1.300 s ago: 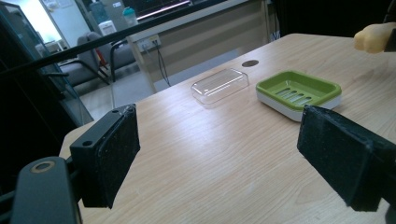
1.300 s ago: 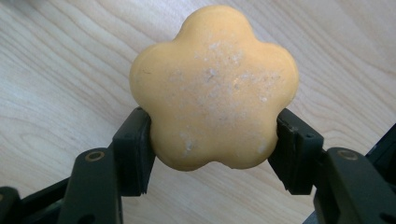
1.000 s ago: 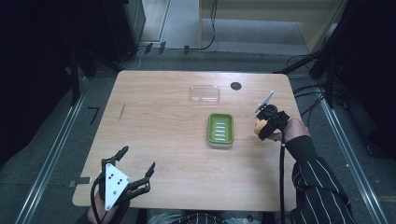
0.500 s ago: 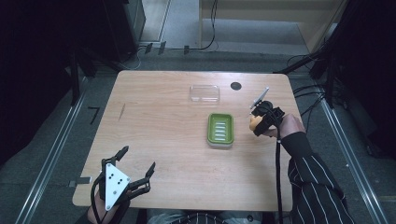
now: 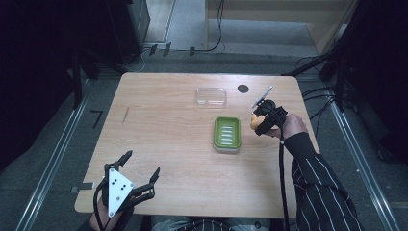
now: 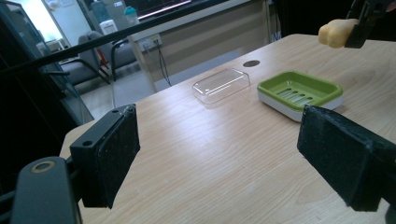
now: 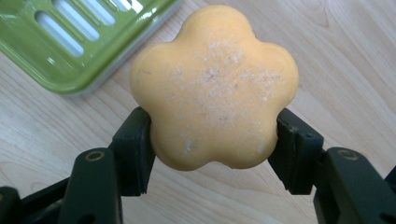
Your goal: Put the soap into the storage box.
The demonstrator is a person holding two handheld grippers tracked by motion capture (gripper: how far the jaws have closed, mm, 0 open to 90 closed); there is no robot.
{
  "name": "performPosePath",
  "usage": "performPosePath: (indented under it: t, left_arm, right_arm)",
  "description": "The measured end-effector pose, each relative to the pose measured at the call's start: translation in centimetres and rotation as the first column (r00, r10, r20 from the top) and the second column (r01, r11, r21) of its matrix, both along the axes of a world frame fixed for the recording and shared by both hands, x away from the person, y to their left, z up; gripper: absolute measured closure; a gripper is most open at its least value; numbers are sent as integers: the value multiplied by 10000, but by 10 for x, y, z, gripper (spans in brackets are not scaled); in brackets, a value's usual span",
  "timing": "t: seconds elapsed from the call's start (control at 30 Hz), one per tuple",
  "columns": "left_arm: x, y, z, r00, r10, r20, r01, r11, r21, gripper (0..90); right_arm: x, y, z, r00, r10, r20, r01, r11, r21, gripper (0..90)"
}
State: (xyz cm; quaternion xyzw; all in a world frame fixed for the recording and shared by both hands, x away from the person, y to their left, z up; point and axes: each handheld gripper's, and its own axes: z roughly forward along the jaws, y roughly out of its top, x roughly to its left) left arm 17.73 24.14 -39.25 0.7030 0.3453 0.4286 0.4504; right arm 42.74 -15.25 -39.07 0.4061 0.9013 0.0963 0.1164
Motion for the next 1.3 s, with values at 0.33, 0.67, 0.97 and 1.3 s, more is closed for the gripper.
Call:
performPosePath:
  t: [0.33,0.67,0.97,1.3]
  left_arm:
    - [0,0,0,10000,21,-15,-21,10000,3,135]
    - [-1,1,0,10000,75,-16,-75,10000,-25,135]
    - [-3,3,0,9999,140,0,-140,9999,-26,135]
    - [-3,3,0,9999,156,2,-156,9999,-30,135]
  right_arm:
    - [2,12,2,9993,266,276,-272,9994,206,401]
    - [3,24,2,9972,536,519,-563,9970,535,400]
    - [2,32,1,9950,681,730,-745,9933,879,400]
    - [1,43,-5,9927,911,785,-991,9896,1046,400]
